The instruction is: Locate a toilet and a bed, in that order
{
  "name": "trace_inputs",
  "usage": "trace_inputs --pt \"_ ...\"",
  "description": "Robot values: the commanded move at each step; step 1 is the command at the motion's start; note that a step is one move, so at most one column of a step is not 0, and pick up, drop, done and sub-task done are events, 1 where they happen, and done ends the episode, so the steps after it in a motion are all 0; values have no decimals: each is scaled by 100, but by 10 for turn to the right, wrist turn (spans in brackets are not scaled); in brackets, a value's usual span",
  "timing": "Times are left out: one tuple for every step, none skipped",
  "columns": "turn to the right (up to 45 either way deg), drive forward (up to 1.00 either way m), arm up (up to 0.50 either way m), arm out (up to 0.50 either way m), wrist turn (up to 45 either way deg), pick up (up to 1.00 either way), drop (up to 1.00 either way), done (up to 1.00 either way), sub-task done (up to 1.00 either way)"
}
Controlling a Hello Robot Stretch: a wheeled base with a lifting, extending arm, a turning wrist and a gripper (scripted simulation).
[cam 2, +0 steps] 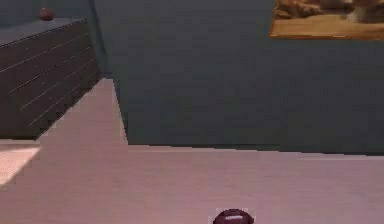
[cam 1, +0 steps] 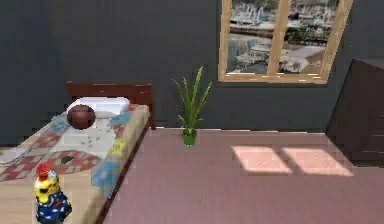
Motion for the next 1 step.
trace_inputs --pt "-330 0 0 0 0 0 0 0 0"
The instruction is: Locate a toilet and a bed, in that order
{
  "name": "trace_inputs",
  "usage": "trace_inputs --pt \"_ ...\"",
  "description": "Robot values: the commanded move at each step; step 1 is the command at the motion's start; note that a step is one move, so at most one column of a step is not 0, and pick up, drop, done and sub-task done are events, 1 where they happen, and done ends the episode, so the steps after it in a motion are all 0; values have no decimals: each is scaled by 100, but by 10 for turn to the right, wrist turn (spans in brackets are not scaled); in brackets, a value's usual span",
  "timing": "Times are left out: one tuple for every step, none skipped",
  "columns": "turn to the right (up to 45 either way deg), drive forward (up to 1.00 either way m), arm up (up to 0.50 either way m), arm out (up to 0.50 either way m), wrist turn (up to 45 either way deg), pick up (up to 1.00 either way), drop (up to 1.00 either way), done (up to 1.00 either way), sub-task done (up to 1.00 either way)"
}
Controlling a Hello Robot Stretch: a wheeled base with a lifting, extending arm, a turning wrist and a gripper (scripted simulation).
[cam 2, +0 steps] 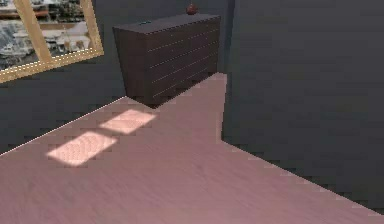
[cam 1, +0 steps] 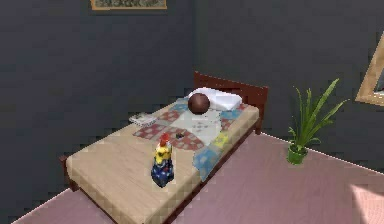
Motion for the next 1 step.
trace_inputs --pt "0 0 0 0 0 0 0 100 0"
